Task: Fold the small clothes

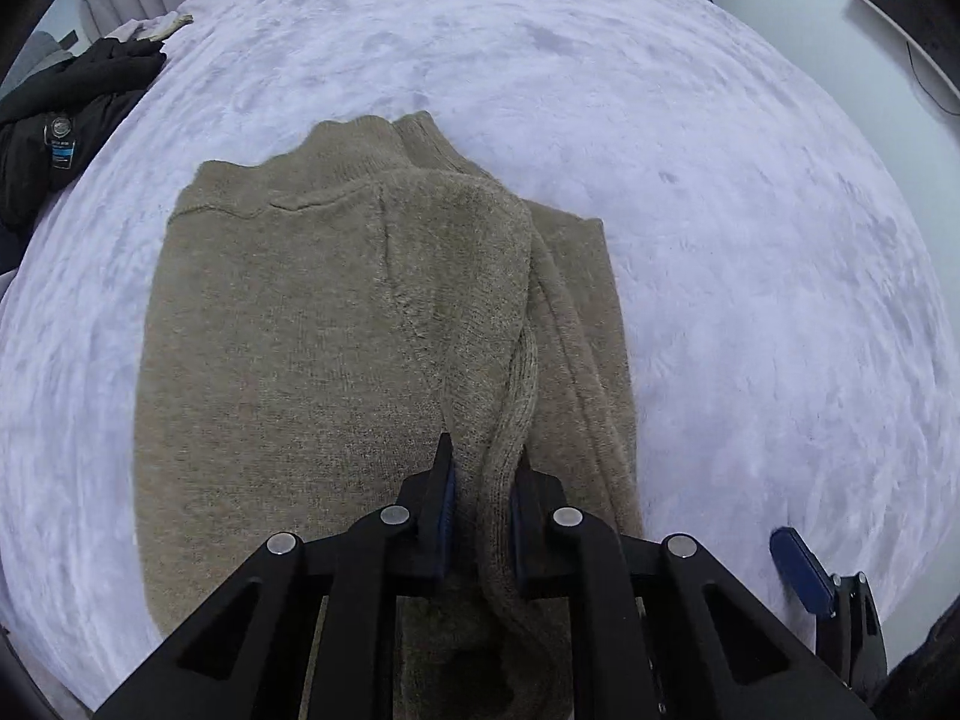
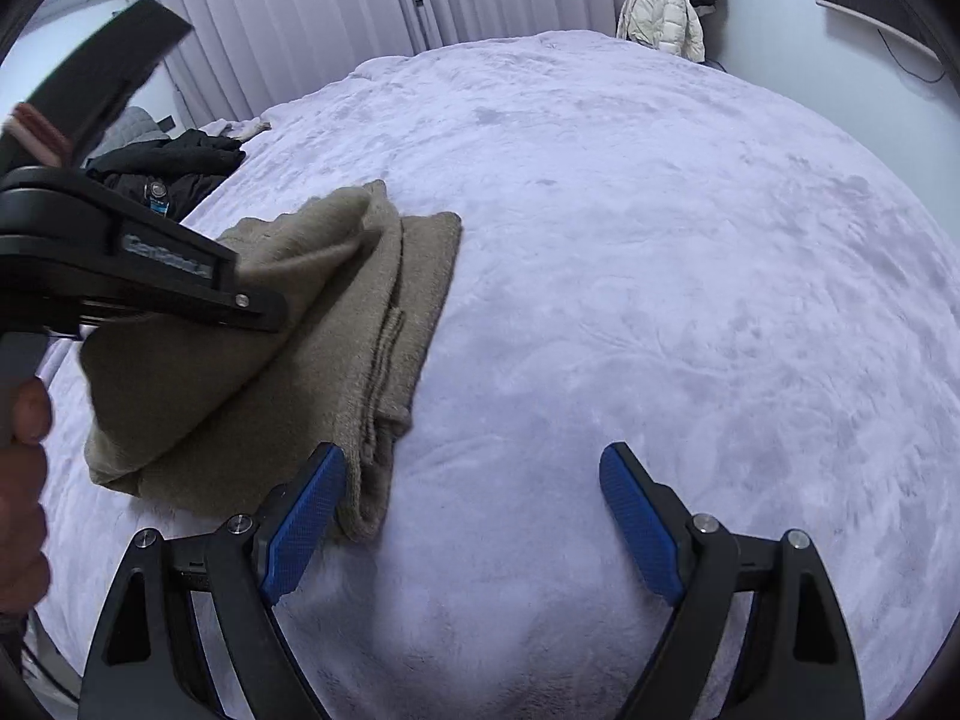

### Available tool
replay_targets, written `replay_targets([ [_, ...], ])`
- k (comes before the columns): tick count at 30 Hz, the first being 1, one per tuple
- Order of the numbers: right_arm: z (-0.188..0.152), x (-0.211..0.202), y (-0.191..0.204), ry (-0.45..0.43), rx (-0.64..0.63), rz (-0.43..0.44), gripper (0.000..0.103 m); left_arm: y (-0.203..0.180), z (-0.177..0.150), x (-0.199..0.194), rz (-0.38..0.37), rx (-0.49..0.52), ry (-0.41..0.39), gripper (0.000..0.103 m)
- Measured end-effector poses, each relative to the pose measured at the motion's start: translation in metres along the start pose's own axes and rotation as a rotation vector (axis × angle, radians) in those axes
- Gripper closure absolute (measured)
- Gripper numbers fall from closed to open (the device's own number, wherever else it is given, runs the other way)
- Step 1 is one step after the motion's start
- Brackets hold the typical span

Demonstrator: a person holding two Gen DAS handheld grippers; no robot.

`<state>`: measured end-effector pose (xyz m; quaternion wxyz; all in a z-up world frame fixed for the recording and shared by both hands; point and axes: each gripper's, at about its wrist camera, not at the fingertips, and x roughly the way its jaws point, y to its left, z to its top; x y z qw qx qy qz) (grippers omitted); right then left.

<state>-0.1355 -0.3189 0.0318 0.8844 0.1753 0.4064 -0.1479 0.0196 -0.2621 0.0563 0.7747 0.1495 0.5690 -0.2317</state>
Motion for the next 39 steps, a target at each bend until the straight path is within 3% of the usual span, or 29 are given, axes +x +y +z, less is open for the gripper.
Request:
replay_targets([
  [4, -0.010, -0.005, -0.009, -0.007, -0.001, 0.031, 0.014, -0.006, -0.001, 0.001, 0.018, 0.010, -0.020, 0.088],
  [8, -0.010, -0.010, -0.006, -0.030, -0.022, 0.062, 0.014, 0.003, 0.005, -0.012, -0.021, -0.029, -0.011, 0.090],
  [13, -0.013, -0.015, -0.006, -0.045, -0.016, 0.074, 0.014, 0.002, 0.017, -0.030, -0.078, -0.074, -0.063, 0.090],
  [17, -0.014, -0.014, -0.010, -0.037, -0.006, 0.067, 0.014, -0.012, 0.006, 0.015, -0.089, -0.045, 0.040, 0.088],
  [18, -0.015, -0.014, -0.011, -0.036, -0.003, 0.066, 0.014, -0.012, 0.004, 0.021, -0.087, -0.050, 0.023, 0.084],
  [19, -0.015, -0.014, -0.011, -0.035, -0.002, 0.065, 0.014, -0.011, 0.003, 0.020, -0.107, -0.051, 0.002, 0.069],
  [20, -0.015, -0.014, -0.012, -0.034, -0.002, 0.063, 0.014, -0.011, 0.003, 0.017, -0.158, -0.053, -0.010, 0.044],
  [22, -0.017, -0.017, -0.013, -0.033, -0.004, 0.061, 0.014, -0.010, 0.003, 0.007, -0.226, -0.060, 0.008, 0.010],
  [27, -0.018, -0.031, -0.013, -0.053, -0.018, 0.070, 0.014, 0.008, -0.008, -0.062, -0.264, 0.026, -0.152, 0.010],
  [30, -0.014, -0.043, -0.010, -0.080, -0.008, 0.135, 0.014, 0.038, -0.027, -0.089, -0.159, 0.044, -0.264, 0.010],
  [33, -0.006, -0.049, -0.003, -0.090, 0.012, 0.273, 0.014, 0.078, -0.050, -0.083, 0.042, 0.014, -0.308, 0.010],
  [34, -0.003, -0.048, 0.003, -0.085, 0.011, 0.316, 0.014, 0.090, -0.058, -0.077, 0.078, -0.003, -0.304, 0.010],
  [36, 0.003, -0.041, 0.016, -0.064, 0.009, 0.385, 0.014, 0.116, -0.071, -0.062, 0.095, -0.059, -0.271, 0.010],
  [39, 0.008, -0.020, 0.036, -0.011, 0.015, 0.386, 0.014, 0.140, -0.082, -0.044, 0.039, -0.136, -0.239, 0.010],
])
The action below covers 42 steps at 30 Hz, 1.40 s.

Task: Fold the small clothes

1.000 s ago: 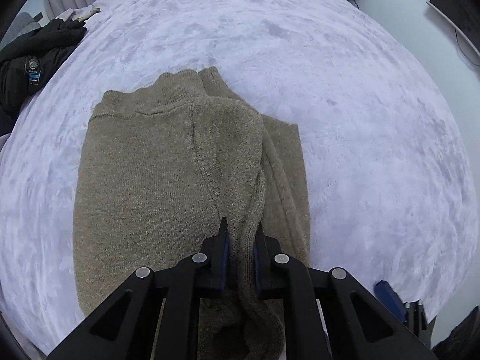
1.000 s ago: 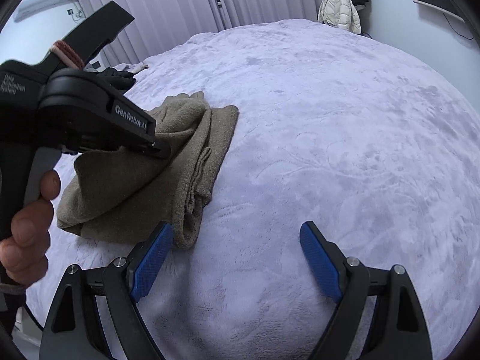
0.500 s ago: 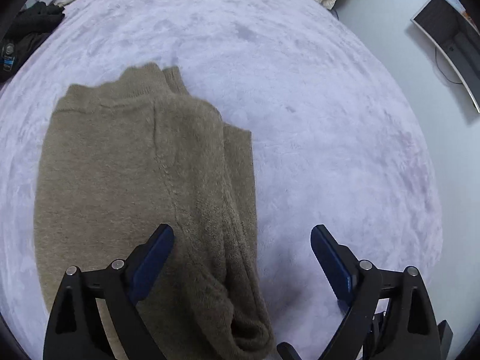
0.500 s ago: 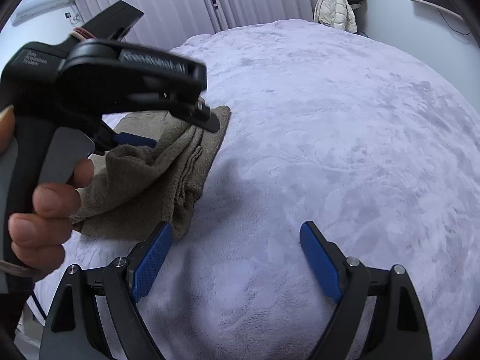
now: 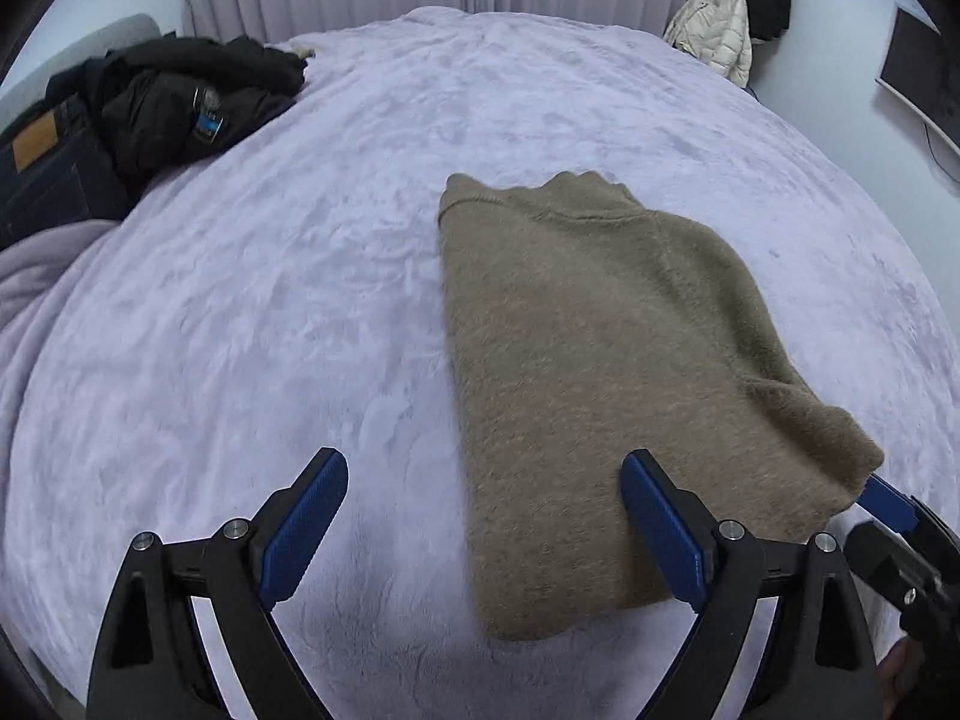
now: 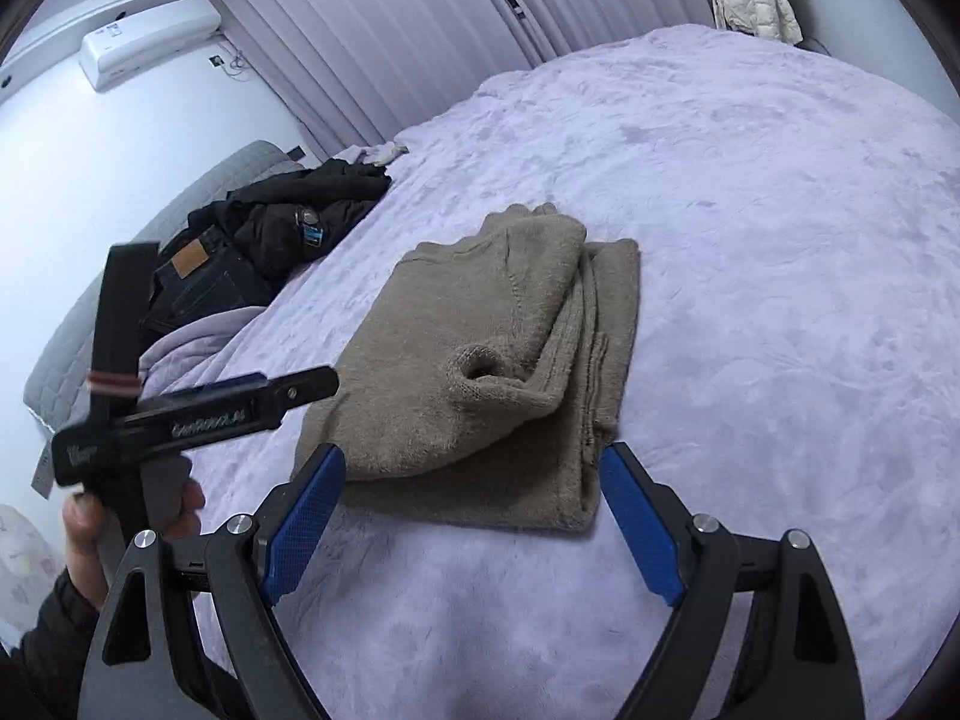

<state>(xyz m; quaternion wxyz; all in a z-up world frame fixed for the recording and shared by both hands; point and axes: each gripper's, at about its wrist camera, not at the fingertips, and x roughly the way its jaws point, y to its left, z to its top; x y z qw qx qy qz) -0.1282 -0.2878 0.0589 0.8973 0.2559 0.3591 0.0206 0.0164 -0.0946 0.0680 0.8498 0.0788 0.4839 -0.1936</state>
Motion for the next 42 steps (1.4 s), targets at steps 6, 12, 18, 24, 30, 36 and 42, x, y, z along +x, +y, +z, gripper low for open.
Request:
replay_targets([
  [6, 0.020, 0.037, -0.012, 0.059, 0.169, 0.109, 0.053, -0.001, -0.008, 0.021, -0.032, -0.029, 0.038, 0.010],
  [12, 0.029, 0.041, -0.009, 0.072, 0.138, 0.069, 0.073, -0.004, -0.012, 0.021, -0.049, -0.011, 0.025, 0.010],
  [18, 0.028, 0.058, -0.021, 0.114, 0.191, 0.058, 0.065, -0.002, -0.013, 0.022, -0.055, -0.022, 0.020, 0.010],
  [24, 0.039, 0.038, 0.005, 0.078, 0.082, 0.034, 0.083, -0.005, -0.010, 0.002, -0.041, -0.001, -0.023, 0.010],
  [30, 0.039, 0.011, 0.009, 0.003, 0.051, 0.011, 0.087, -0.006, -0.006, -0.001, -0.074, 0.021, -0.033, 0.010],
  [36, 0.007, 0.045, -0.032, 0.086, 0.132, -0.035, 0.087, 0.014, -0.022, 0.043, -0.171, -0.107, 0.093, 0.000],
  [42, 0.028, 0.013, -0.012, 0.039, 0.041, -0.053, 0.071, 0.024, -0.008, 0.019, -0.138, -0.128, 0.002, 0.000],
])
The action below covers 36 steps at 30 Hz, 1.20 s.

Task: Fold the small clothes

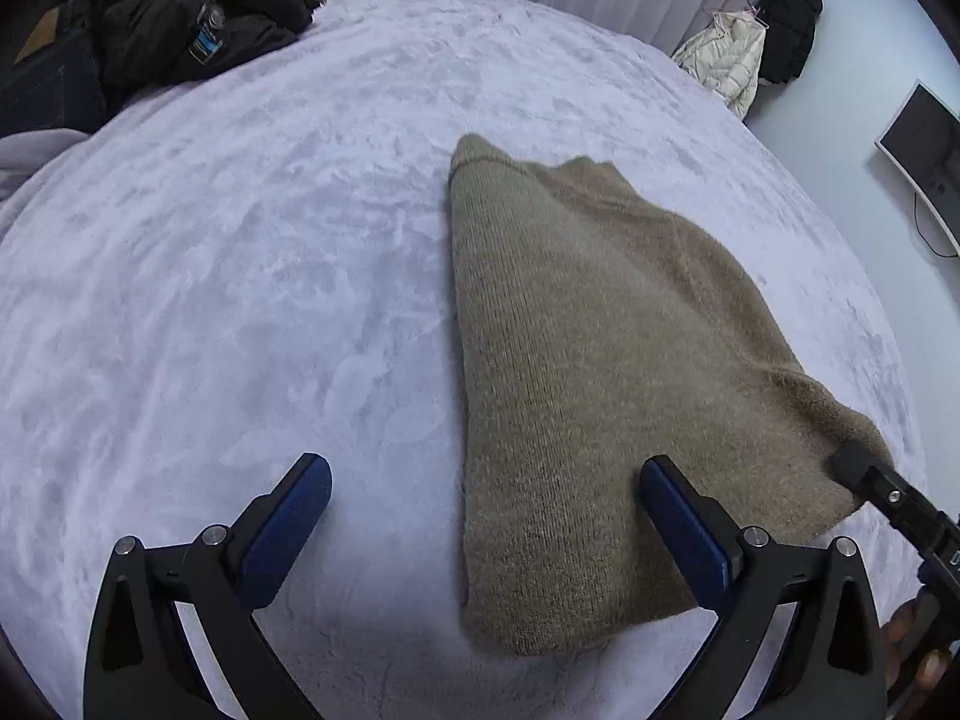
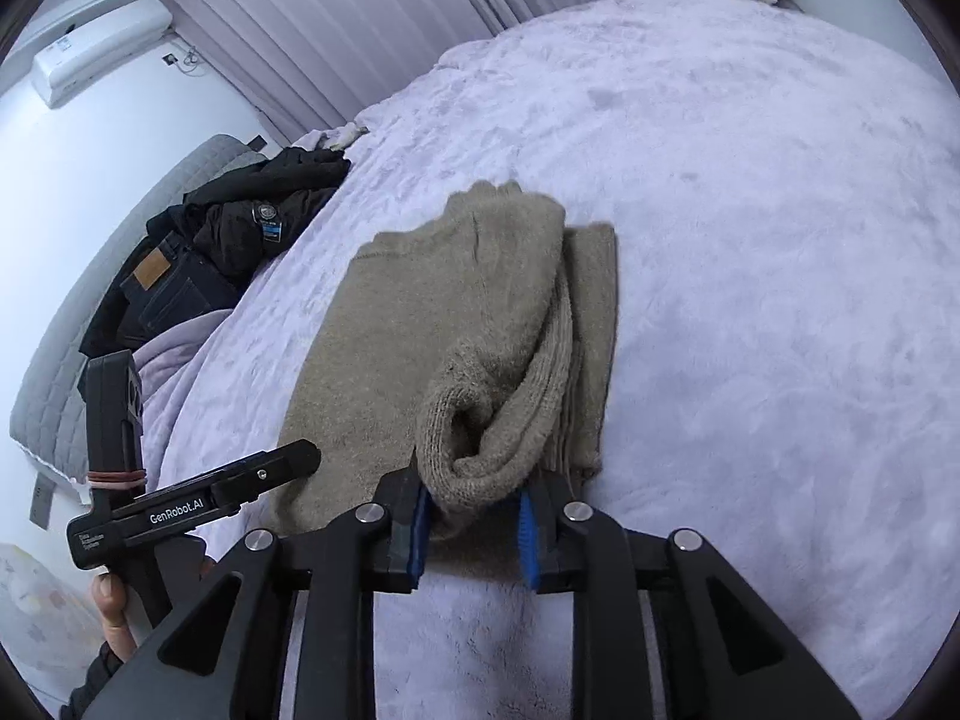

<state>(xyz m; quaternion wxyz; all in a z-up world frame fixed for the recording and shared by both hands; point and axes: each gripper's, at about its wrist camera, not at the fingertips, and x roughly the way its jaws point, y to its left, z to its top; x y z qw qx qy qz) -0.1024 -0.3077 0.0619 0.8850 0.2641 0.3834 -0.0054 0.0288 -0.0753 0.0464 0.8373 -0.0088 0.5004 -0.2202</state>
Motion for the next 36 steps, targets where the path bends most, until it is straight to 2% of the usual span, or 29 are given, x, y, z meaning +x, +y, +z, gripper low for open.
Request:
replay_targets([
  [2, 0.013, -0.013, 0.013, -0.056, -0.064, -0.045, 0.052, 0.003, 0.009, -0.003, -0.002, -0.024, -0.021, 0.000],
  [3, 0.020, -0.019, 0.019, -0.090, -0.097, -0.070, 0.047, 0.006, 0.015, -0.005, -0.012, -0.052, -0.027, 0.000],
  [6, 0.043, -0.029, 0.036, -0.127, -0.174, -0.112, 0.044, 0.014, 0.026, -0.010, -0.051, -0.099, -0.044, 0.000],
  [9, 0.058, -0.033, 0.050, -0.158, -0.219, -0.094, 0.044, 0.010, 0.032, -0.004, -0.069, -0.085, -0.040, 0.000],
  [11, 0.067, -0.018, 0.055, -0.109, -0.235, -0.041, 0.041, -0.001, 0.033, 0.012, -0.072, -0.054, 0.002, 0.000],
  [13, 0.069, 0.007, 0.052, -0.041, -0.215, 0.015, 0.039, -0.007, 0.026, 0.031, -0.023, -0.019, 0.046, 0.000],
  [14, 0.067, 0.022, 0.047, -0.002, -0.195, 0.016, 0.039, -0.007, 0.022, 0.041, 0.013, -0.007, 0.074, 0.000],
  [15, 0.062, 0.039, 0.038, 0.051, -0.166, 0.006, 0.039, -0.003, 0.016, 0.049, 0.010, -0.012, 0.091, 0.000],
  [17, 0.048, 0.065, 0.013, 0.145, -0.099, -0.018, 0.041, 0.010, 0.007, 0.053, -0.066, -0.061, 0.088, 0.000],
  [18, 0.039, 0.073, 0.000, 0.163, -0.070, 0.000, 0.041, 0.012, 0.004, 0.053, -0.087, -0.061, 0.094, 0.000],
  [20, 0.029, 0.065, -0.010, 0.115, -0.071, 0.051, 0.043, 0.011, 0.003, 0.046, -0.077, -0.032, 0.083, 0.000],
  [23, 0.032, 0.045, 0.000, 0.106, -0.129, 0.006, 0.041, 0.006, 0.014, 0.031, -0.065, -0.023, 0.068, 0.000],
  [26, 0.054, 0.026, 0.014, 0.031, -0.195, 0.007, 0.038, -0.006, 0.035, 0.023, -0.078, -0.015, 0.010, 0.000],
  [28, 0.075, 0.029, 0.024, 0.013, -0.229, 0.020, 0.032, -0.017, 0.046, 0.031, -0.076, -0.009, 0.029, 0.000],
  [30, 0.096, 0.051, 0.032, 0.063, -0.257, 0.057, 0.029, -0.030, 0.049, 0.046, -0.050, 0.019, 0.056, 0.000],
  [33, 0.116, 0.102, 0.022, 0.181, -0.186, 0.094, 0.029, -0.035, 0.042, 0.073, 0.050, 0.049, 0.118, 0.000],
  [35, 0.122, 0.139, 0.000, 0.280, -0.089, 0.107, 0.029, -0.028, 0.040, 0.078, 0.011, 0.010, 0.111, 0.000],
  [36, 0.122, 0.150, -0.012, 0.301, -0.049, 0.107, 0.031, -0.025, 0.039, 0.079, -0.001, -0.001, 0.117, 0.000],
])
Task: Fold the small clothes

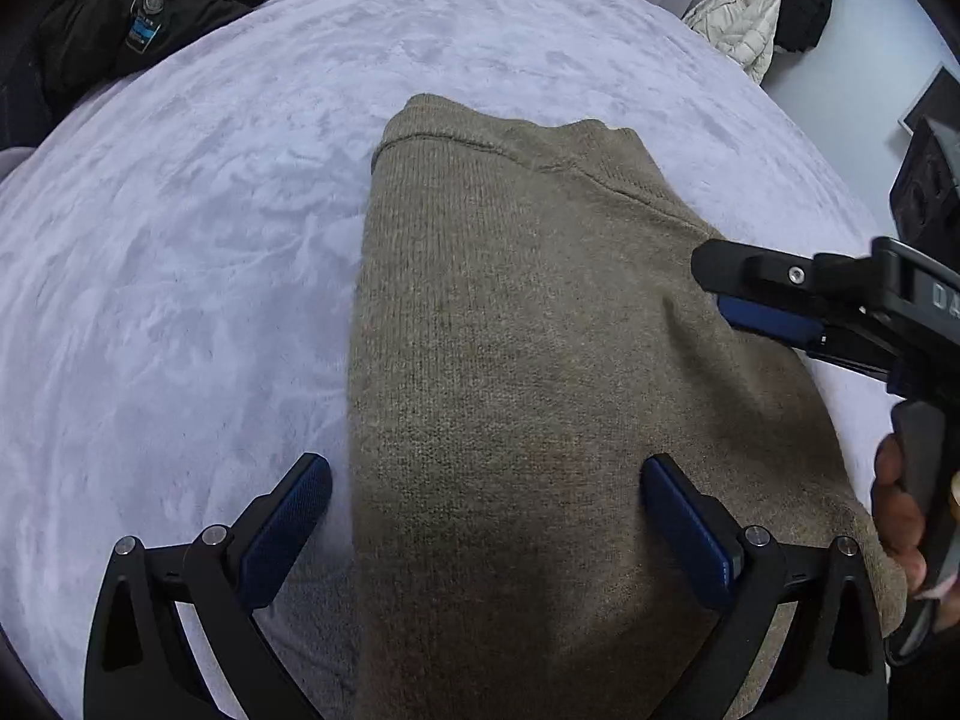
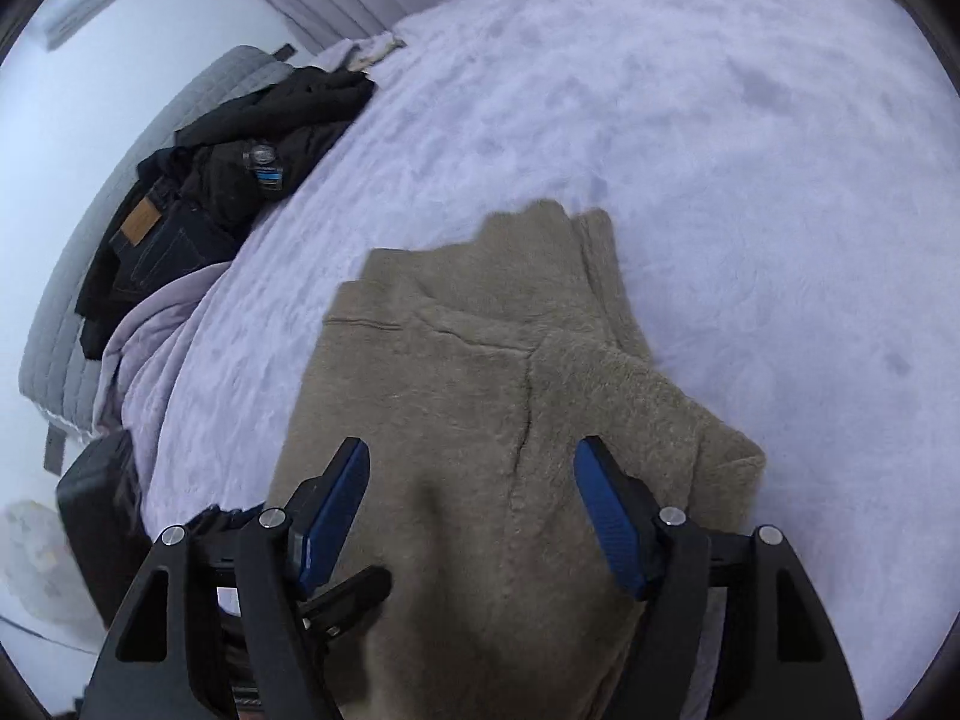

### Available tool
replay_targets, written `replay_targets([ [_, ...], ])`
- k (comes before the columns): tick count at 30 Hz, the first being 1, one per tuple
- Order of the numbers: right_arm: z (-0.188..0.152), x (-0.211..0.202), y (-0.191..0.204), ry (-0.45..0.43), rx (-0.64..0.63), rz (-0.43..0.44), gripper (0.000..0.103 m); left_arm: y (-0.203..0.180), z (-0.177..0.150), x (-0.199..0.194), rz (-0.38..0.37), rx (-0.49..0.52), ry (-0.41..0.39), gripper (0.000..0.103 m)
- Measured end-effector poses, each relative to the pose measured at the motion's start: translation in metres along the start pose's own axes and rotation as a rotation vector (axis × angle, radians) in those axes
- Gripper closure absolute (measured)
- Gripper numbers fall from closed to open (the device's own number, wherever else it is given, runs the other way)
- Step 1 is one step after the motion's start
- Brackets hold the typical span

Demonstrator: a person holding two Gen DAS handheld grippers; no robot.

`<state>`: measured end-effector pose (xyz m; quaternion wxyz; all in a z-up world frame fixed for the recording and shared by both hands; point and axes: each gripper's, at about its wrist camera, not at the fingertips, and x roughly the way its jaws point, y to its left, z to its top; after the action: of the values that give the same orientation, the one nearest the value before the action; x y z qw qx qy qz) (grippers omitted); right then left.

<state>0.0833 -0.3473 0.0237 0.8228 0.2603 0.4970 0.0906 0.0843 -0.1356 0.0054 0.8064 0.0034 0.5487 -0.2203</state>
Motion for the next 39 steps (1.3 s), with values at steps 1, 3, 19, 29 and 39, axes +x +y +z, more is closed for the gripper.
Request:
replay_targets([
  [1, 0.003, 0.004, -0.012, -0.006, 0.035, 0.020, 0.037, 0.002, 0.000, 0.000, -0.011, -0.003, 0.001, 0.000],
  [3, 0.004, -0.001, -0.021, -0.031, 0.071, 0.036, 0.044, 0.002, 0.001, -0.002, -0.015, 0.013, 0.005, 0.000],
  [19, -0.141, -0.096, 0.039, -0.054, -0.241, 0.091, 0.040, -0.046, 0.024, -0.035, -0.029, 0.087, -0.011, 0.000],
  [29, -0.171, -0.076, 0.034, -0.034, -0.371, 0.059, 0.034, -0.116, 0.034, -0.049, 0.039, 0.204, -0.045, 0.000],
  [39, -0.178, -0.080, 0.029, -0.069, -0.370, 0.098, 0.032, -0.128, 0.055, 0.004, -0.408, 0.023, 0.250, 0.000],
])
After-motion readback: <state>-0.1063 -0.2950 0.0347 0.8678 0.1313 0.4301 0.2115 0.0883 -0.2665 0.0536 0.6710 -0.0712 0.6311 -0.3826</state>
